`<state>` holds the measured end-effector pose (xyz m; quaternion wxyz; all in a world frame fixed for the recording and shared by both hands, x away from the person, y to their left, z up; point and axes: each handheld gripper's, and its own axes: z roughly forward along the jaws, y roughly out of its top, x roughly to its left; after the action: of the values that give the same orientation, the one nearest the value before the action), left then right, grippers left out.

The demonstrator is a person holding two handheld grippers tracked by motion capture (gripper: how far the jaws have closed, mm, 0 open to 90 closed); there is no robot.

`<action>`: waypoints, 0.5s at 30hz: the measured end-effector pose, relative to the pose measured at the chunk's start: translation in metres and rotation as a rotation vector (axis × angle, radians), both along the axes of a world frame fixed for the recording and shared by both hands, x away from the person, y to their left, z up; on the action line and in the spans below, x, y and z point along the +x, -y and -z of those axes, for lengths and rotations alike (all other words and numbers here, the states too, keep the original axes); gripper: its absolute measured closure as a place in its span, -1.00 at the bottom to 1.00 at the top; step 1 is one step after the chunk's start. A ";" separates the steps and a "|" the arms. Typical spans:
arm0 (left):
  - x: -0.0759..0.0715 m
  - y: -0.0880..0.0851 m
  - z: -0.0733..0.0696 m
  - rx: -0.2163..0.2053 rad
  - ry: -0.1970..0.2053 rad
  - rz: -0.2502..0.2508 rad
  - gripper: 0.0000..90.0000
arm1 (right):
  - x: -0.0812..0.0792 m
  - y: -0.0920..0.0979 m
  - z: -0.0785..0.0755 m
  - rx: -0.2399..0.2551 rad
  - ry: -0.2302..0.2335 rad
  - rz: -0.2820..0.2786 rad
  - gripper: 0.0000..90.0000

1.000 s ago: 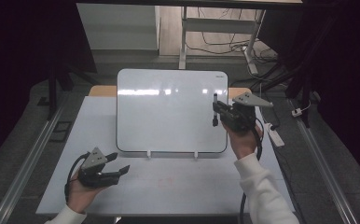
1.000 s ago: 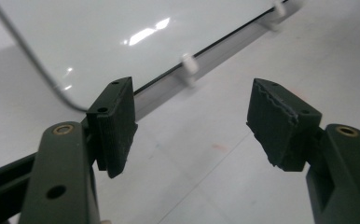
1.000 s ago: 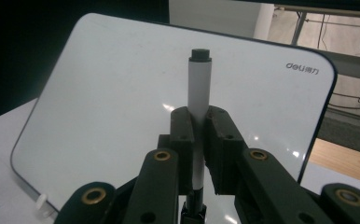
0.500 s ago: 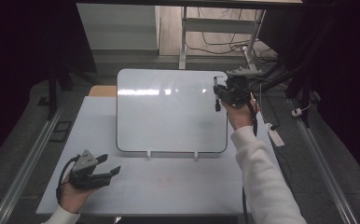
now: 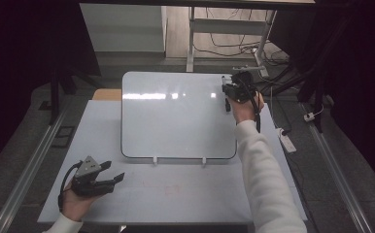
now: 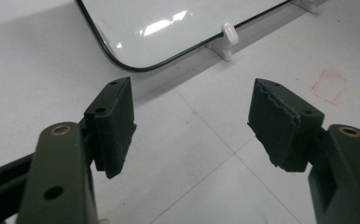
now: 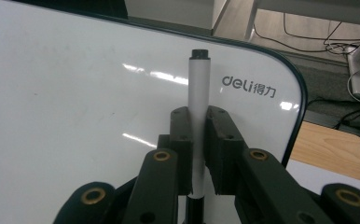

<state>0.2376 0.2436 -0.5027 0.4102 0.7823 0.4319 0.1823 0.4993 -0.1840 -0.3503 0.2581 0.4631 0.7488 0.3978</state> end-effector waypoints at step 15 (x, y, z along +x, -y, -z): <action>0.001 0.001 0.002 0.003 -0.010 0.002 -0.27 | 0.004 -0.009 0.004 -0.096 0.044 -0.006 0.53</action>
<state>0.2385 0.2427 -0.5042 0.4072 0.7843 0.4327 0.1786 0.5038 -0.1747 -0.3540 0.2953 0.4388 0.7627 0.3722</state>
